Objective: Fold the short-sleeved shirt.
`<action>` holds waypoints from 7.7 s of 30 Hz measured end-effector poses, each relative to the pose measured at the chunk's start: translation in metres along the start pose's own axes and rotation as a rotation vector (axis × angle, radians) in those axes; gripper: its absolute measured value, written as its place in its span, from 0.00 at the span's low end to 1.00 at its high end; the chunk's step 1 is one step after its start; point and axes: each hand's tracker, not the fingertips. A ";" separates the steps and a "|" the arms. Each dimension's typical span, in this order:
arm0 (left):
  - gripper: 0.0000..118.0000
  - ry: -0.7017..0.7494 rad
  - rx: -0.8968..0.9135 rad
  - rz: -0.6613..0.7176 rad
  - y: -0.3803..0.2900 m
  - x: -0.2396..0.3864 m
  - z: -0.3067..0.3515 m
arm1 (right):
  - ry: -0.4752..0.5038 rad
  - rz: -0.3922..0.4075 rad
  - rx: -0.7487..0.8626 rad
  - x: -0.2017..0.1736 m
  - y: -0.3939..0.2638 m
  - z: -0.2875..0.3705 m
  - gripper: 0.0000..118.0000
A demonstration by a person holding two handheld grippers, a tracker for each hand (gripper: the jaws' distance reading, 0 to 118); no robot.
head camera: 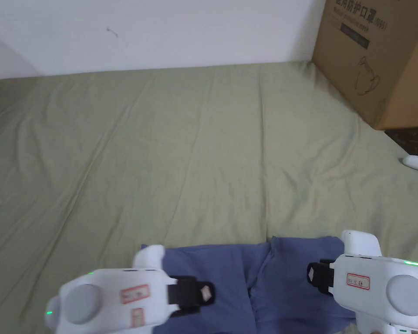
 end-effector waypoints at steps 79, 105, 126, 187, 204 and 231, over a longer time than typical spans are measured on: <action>0.80 0.153 -0.219 -0.215 0.058 0.075 -0.026 | -0.061 -0.108 -0.038 0.049 -0.012 0.006 0.00; 0.02 0.262 -0.230 -0.218 0.001 0.063 -0.104 | -0.021 -0.094 -0.063 0.037 -0.021 -0.005 0.00; 0.01 0.021 -0.001 -0.146 0.024 0.050 0.007 | 0.163 0.096 -0.029 -0.028 0.021 0.007 0.00; 0.27 1.282 -0.229 -0.190 0.174 -0.243 0.262 | 0.228 0.181 -0.290 -0.145 0.003 -0.096 0.00; 0.00 0.904 0.169 0.001 0.138 -0.149 0.261 | 0.255 0.145 -0.258 -0.121 0.004 -0.081 0.00; 0.00 0.947 0.901 -0.562 0.041 0.154 0.127 | -0.043 0.335 0.678 -0.144 0.076 0.099 0.00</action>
